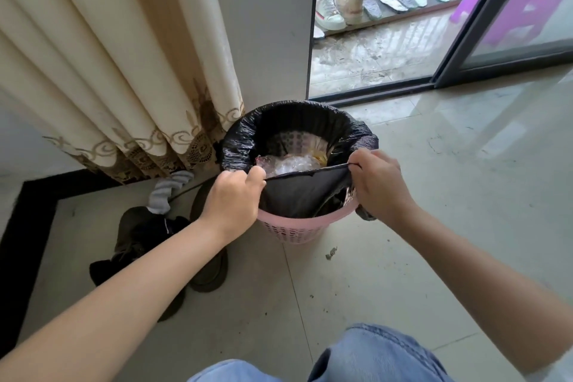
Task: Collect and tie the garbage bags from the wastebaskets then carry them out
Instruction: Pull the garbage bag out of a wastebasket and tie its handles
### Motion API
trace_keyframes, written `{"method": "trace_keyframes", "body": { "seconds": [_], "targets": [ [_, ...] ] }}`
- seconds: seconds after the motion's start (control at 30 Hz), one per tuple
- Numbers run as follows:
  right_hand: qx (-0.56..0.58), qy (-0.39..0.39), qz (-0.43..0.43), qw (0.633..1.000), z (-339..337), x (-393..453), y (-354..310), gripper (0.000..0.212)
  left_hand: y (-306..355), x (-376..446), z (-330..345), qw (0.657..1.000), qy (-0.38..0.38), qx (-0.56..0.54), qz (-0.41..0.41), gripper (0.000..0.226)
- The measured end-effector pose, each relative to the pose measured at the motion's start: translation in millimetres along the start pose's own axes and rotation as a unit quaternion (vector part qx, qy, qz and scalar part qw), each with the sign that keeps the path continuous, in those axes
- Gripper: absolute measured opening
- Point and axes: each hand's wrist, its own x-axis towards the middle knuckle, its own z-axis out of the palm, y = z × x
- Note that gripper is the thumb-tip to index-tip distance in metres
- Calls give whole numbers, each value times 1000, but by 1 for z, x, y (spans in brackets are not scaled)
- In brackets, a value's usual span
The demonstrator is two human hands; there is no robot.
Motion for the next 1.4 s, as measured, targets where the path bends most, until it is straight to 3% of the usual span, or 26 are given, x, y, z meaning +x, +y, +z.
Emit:
{"method": "trace_keyframes", "body": {
  "seconds": [0.1, 0.23, 0.33, 0.4, 0.47, 0.5, 0.57, 0.67, 0.8, 0.87, 0.97, 1.0, 1.03, 1.1, 1.17, 1.2, 1.3, 1.4],
  "targets": [
    [-11, 42, -4, 999, 9, 2, -5, 21, 7, 3, -1, 997, -28, -52, -46, 37],
    [-97, -47, -79, 991, -3, -2, 14, 44, -16, 11, -13, 973, -225, 1, -56, 39],
    [-173, -75, -72, 979, -14, -2, 32, 44, -38, 1, -16, 986, -144, 80, 6, 25],
    [-188, -92, 22, 978, -23, 4, 37, 40, -48, -1, -18, 980, -137, 103, -96, 31],
    [-233, -195, 153, 940, -31, 11, 42, 46, -58, 0, -15, 950, -168, 138, -224, 38],
    [-263, -247, 199, 911, -36, 14, 44, 43, -64, 1, -12, 928, -196, 119, -294, 37],
    [-276, -308, 254, 875, -43, 19, 46, 34, -74, 5, -7, 885, -177, -21, -430, 35],
    [-166, -294, 317, 886, -47, 34, 43, 36, -74, 18, -10, 834, -87, -255, -481, 39],
    [-32, -207, 363, 908, -47, 66, 30, 35, -49, 47, -33, 865, -5, -291, -408, 30],
    [90, -127, 376, 913, -50, 83, 18, 36, -37, 58, -44, 855, 22, -374, -358, 24],
    [351, -50, 372, 858, -60, 106, -3, 34, -21, 68, -48, 781, 59, -526, -330, 23],
    [394, -44, 359, 845, -63, 111, -11, 28, -18, 69, -46, 780, 64, -528, -330, 22],
    [413, -48, 348, 840, -65, 115, -15, 22, -17, 70, -44, 807, 49, -488, -330, 20],
    [389, -95, 356, 845, -65, 120, -18, 19, -20, 71, -40, 885, -59, -333, -320, 51],
    [229, -194, 380, 875, -64, 122, -19, 19, -24, 73, -42, 929, -170, -197, -262, 82],
    [117, -243, 375, 887, -66, 123, -20, 14, -23, 74, -44, 939, -222, -136, -225, 83],
    [-88, -296, 337, 889, -75, 126, -19, 46, -18, 80, -47, 930, -339, 71, -120, 56],
    [-162, -267, 303, 900, -94, 137, -24, 30, -10, 93, -56, 941, -285, 169, -76, 28]
  ]
}}
